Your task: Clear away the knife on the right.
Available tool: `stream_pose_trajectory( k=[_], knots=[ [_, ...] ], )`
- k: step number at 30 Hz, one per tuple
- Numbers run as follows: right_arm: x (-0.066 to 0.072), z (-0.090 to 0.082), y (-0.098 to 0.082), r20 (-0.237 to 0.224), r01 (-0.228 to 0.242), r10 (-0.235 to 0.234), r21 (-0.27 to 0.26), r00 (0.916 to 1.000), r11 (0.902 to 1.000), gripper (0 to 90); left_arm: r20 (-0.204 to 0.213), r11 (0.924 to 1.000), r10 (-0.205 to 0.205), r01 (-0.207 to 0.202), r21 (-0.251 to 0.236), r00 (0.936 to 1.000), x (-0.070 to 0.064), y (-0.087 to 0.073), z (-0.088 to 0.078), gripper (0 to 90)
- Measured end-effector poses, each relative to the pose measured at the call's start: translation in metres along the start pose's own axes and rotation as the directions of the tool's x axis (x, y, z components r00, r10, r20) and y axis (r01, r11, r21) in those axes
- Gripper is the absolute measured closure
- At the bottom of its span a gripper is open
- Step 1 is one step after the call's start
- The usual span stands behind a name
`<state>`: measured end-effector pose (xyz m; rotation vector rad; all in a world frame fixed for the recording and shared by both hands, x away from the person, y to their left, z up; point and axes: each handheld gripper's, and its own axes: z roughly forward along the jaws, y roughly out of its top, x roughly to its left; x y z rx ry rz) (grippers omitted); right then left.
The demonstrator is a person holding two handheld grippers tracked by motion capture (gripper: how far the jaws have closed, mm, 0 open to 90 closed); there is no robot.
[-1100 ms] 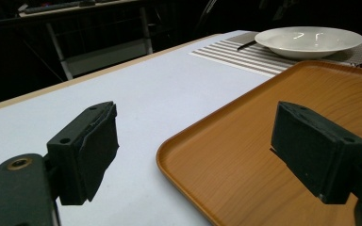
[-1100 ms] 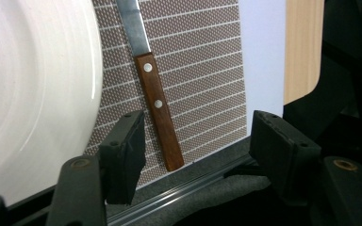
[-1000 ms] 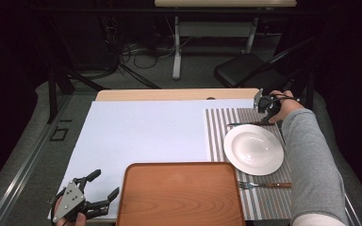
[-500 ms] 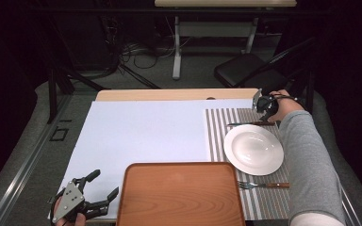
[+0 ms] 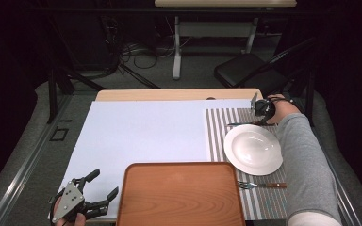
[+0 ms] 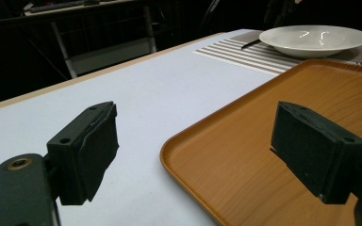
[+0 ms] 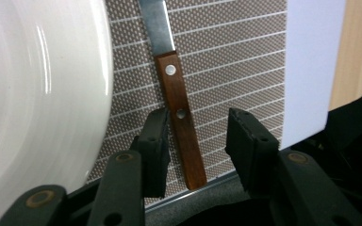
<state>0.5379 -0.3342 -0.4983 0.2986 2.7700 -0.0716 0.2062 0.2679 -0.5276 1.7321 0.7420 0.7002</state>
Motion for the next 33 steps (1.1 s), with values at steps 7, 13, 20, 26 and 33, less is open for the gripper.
stream_pose_trajectory(
  k=[7,13,20,26,33],
  knots=[
    [0.004,0.010,0.003,-0.017,0.026,-0.025,0.002,0.9995,0.9997,62.6,-0.004,1.0000,0.002,-0.002,0.000,1.0000,0.000,0.000,0.000,15.2],
    [0.005,0.016,0.005,-0.024,0.041,-0.041,0.009,0.9989,0.9991,63.3,-0.012,1.0000,-0.004,0.004,-0.004,0.9999,0.000,0.000,-0.001,15.2],
    [0.004,0.022,0.008,-0.034,0.054,-0.053,0.013,0.9980,0.9985,63.3,-0.013,1.0000,-0.006,0.006,-0.007,0.9999,0.001,-0.001,-0.002,15.2],
    [0.005,0.024,0.010,-0.037,0.062,-0.061,0.008,0.9974,0.9981,63.4,-0.012,1.0000,-0.006,0.006,-0.007,0.9999,0.001,-0.001,-0.002,15.2],
    [0.004,0.025,0.012,-0.035,0.070,-0.069,0.005,0.9970,0.9976,63.5,-0.012,0.9999,-0.007,0.007,-0.007,0.9999,0.001,-0.001,-0.002,15.2]
  ],
)
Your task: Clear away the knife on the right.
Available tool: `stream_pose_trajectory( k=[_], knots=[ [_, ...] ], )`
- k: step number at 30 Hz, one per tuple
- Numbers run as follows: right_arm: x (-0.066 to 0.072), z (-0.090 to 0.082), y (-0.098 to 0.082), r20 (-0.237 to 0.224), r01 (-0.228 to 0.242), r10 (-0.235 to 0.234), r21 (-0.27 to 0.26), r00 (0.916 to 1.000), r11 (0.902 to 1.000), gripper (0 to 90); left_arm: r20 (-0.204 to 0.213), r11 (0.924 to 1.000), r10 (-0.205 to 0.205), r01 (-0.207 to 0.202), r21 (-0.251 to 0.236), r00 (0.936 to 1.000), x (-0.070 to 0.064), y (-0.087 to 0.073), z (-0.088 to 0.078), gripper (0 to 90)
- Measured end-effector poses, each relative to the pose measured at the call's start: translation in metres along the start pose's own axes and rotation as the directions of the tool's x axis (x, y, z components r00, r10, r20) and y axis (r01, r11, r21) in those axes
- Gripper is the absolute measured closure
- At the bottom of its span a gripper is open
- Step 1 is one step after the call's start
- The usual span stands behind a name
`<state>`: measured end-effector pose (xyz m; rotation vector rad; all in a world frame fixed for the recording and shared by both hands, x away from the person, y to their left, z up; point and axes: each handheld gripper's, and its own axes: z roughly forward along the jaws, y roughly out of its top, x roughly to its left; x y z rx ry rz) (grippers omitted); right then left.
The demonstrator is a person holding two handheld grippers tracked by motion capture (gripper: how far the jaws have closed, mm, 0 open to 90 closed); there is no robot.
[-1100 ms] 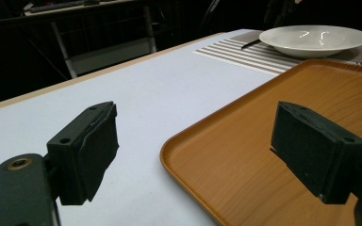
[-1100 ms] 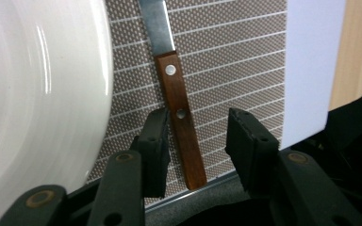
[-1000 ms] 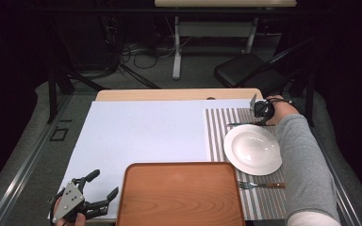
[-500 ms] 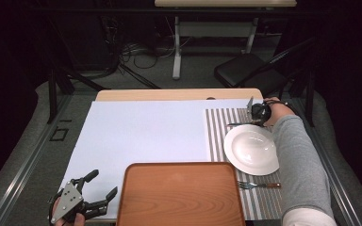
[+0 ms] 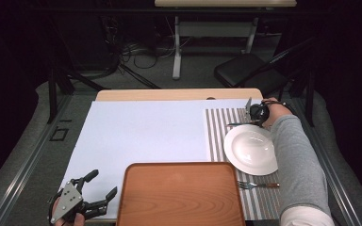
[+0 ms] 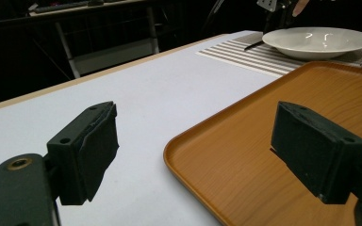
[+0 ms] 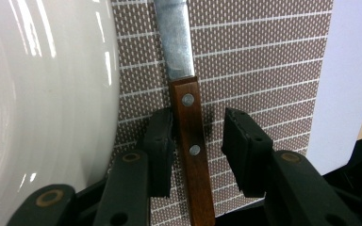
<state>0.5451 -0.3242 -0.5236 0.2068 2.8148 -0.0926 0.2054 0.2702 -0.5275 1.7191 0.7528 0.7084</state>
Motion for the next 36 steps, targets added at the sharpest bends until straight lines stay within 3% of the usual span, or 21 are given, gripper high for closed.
stream_pose_trajectory(
  k=[11,15,17,32,36],
  knots=[
    [-0.0014,0.0012,-0.0016,0.004,0.001,-0.001,-0.009,1.0000,1.0000,62.9,0.000,1.0000,0.000,0.000,0.001,1.0000,0.0000,-0.0001,0.0001,15.2],
    [-0.0025,0.0008,-0.0010,0.004,0.029,-0.029,-0.010,0.9996,0.9995,64.9,0.001,1.0000,-0.001,0.001,0.002,1.0000,-0.0003,-0.0001,0.0003,15.2],
    [-0.0005,0.0002,-0.0008,0.003,0.016,-0.016,0.003,0.9999,0.9999,65.1,0.001,1.0000,0.001,-0.001,0.002,1.0000,-0.0003,-0.0001,0.0004,15.2],
    [-0.0005,0.0004,0.0002,0.004,0.053,-0.053,0.007,0.9986,0.9986,66.3,0.001,1.0000,0.000,0.000,-0.001,1.0000,-0.0002,-0.0001,0.0000,15.2],
    [0.0012,0.0015,-0.0011,0.012,0.059,-0.059,-0.012,0.9982,0.9982,67.3,0.000,1.0000,0.000,0.000,-0.001,1.0000,-0.0003,-0.0001,-0.0001,15.2]
  ],
)
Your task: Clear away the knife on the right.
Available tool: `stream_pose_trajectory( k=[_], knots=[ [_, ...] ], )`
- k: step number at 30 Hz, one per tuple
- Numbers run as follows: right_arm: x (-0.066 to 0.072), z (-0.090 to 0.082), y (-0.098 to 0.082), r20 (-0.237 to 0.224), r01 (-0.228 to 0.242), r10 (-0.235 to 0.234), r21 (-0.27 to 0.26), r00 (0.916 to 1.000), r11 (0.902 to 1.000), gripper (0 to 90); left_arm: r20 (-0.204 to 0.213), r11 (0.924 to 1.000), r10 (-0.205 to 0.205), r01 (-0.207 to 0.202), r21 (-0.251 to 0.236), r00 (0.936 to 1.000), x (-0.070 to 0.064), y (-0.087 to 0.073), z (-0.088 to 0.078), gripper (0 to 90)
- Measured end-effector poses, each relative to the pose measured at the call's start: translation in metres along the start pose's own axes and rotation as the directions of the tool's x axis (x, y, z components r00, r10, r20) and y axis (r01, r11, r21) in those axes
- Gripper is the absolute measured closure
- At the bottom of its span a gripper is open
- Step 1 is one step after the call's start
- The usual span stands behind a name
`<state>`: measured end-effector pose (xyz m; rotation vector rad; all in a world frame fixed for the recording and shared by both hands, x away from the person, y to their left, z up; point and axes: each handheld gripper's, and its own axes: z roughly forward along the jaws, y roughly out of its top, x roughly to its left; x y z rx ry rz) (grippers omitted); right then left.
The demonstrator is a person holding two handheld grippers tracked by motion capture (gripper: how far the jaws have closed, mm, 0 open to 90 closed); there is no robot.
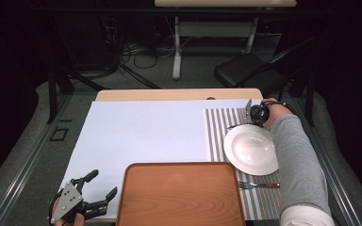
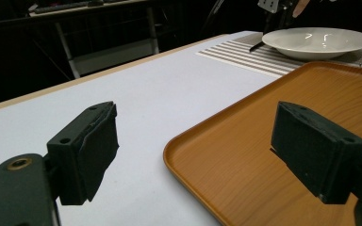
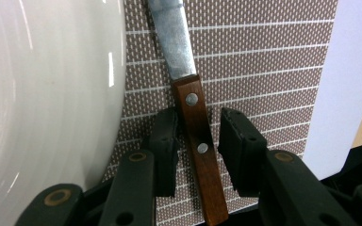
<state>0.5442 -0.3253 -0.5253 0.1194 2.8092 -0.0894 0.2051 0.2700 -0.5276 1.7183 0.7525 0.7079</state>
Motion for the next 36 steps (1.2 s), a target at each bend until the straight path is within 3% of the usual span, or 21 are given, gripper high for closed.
stream_pose_trajectory(
  k=[3,8,18,36],
  knots=[
    [0.0000,-0.0019,0.0014,-0.005,0.009,-0.009,0.028,0.9999,0.9996,68.1,0.001,1.0000,-0.002,0.002,-0.001,1.0000,-0.0001,0.0000,0.0000,15.2],
    [0.0017,0.0005,0.0017,0.003,0.009,-0.009,0.002,1.0000,1.0000,70.6,0.002,1.0000,0.000,0.000,0.000,1.0000,0.0000,0.0000,0.0002,15.2],
    [0.0024,-0.0002,0.0000,-0.012,0.017,-0.017,0.000,0.9998,0.9998,75.8,0.003,1.0000,0.002,-0.002,0.000,1.0000,-0.0004,0.0001,0.0001,15.2],
    [0.0033,-0.0004,0.0007,-0.006,0.013,-0.013,0.005,0.9999,0.9999,75.9,-0.001,1.0000,-0.003,0.003,-0.001,1.0000,0.0000,-0.0002,0.0000,15.2]
  ],
)
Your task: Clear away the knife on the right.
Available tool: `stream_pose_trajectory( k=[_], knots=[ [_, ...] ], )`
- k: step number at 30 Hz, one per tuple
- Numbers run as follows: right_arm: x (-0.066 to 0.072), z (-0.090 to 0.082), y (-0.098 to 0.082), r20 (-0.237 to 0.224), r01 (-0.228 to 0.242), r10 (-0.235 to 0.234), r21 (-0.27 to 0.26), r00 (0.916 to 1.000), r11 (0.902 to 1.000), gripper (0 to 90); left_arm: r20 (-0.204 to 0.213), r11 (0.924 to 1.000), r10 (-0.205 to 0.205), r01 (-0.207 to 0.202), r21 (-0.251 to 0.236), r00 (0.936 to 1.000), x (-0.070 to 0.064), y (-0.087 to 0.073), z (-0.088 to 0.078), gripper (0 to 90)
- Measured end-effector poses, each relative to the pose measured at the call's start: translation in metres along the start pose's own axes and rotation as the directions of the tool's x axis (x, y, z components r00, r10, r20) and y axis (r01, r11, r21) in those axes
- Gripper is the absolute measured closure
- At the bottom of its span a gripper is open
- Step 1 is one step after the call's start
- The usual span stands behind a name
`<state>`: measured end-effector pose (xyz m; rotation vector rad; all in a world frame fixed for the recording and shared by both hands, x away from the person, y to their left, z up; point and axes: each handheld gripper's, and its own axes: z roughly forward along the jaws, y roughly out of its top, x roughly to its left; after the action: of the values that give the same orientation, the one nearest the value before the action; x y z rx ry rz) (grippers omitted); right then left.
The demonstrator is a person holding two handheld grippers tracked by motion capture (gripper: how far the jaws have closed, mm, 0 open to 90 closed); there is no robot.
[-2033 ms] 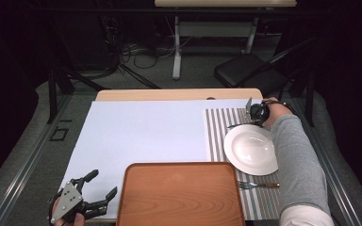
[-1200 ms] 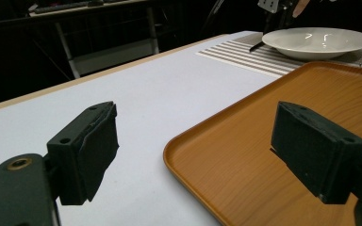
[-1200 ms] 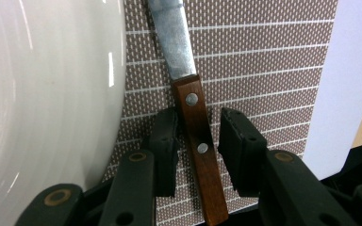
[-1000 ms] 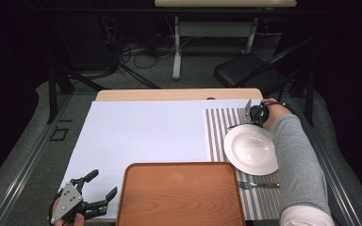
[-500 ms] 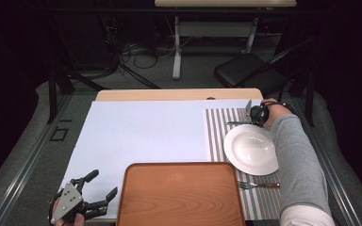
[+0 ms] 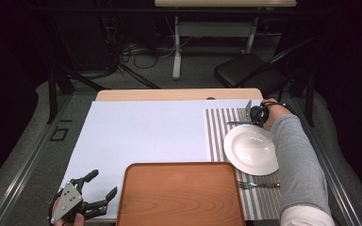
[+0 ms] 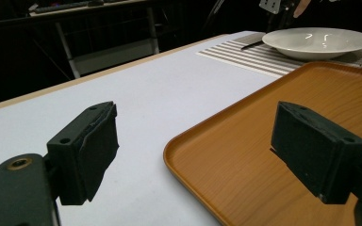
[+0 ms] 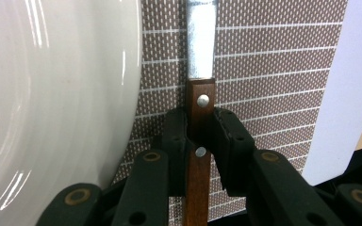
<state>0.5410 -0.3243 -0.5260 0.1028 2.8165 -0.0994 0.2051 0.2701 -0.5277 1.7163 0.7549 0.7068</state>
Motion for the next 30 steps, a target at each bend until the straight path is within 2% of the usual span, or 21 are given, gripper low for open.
stream_pose_trajectory(
  k=[9,11,16,17,18,23,24,27,28,29,30],
  knots=[
    [0.0019,0.0002,-0.0003,0.012,-0.009,0.009,-0.006,0.9999,0.9999,76.3,0.002,1.0000,-0.001,0.001,0.003,1.0000,0.0002,-0.0001,0.0006,15.2],
    [0.0024,-0.0013,0.0007,0.012,-0.020,0.019,0.019,0.9997,0.9996,76.7,0.000,1.0000,-0.005,0.005,0.002,1.0000,0.0005,-0.0004,0.0007,15.2],
    [0.0017,-0.0002,0.0005,0.017,-0.022,0.022,0.000,0.9996,0.9998,76.7,-0.001,1.0000,-0.007,0.007,0.001,1.0000,0.0006,-0.0005,0.0005,15.2],
    [0.0038,-0.0008,-0.0002,0.013,-0.061,0.061,0.008,0.9980,0.9981,76.7,-0.001,1.0000,-0.007,0.007,0.000,1.0000,0.0007,-0.0004,0.0004,15.2],
    [0.0018,-0.0005,-0.0005,0.014,-0.043,0.043,0.001,0.9990,0.9991,76.7,-0.001,1.0000,-0.007,0.007,-0.001,1.0000,0.0009,-0.0005,0.0003,15.2],
    [0.0019,0.0005,-0.0003,0.037,-0.049,0.049,-0.005,0.9981,0.9988,76.9,0.000,0.9999,-0.011,0.011,0.002,0.9999,0.0015,-0.0009,0.0004,15.2],
    [0.0018,-0.0013,0.0002,0.031,-0.054,0.054,0.010,0.9981,0.9985,77.1,-0.001,0.9999,-0.012,0.012,0.002,0.9999,0.0015,-0.0010,0.0006,15.2],
    [0.0002,-0.0033,0.0001,0.027,-0.049,0.049,0.004,0.9985,0.9988,77.2,-0.004,0.9999,-0.014,0.014,0.001,0.9999,0.0018,-0.0010,0.0010,15.2],
    [0.0031,-0.0041,-0.0005,0.029,-0.089,0.089,0.004,0.9956,0.9960,77.2,-0.004,0.9999,-0.014,0.014,0.002,0.9999,0.0019,-0.0010,0.0011,15.2],
    [0.0011,-0.0037,-0.0014,0.037,-0.064,0.065,-0.024,0.9972,0.9976,77.2,-0.004,0.9999,-0.015,0.015,0.002,0.9999,0.0018,-0.0010,0.0011,15.2],
    [0.0017,-0.0058,-0.0025,0.036,-0.088,0.089,-0.019,0.9954,0.9959,77.2,-0.004,0.9999,-0.015,0.015,0.002,0.9999,0.0018,-0.0010,0.0012,15.2]
  ],
)
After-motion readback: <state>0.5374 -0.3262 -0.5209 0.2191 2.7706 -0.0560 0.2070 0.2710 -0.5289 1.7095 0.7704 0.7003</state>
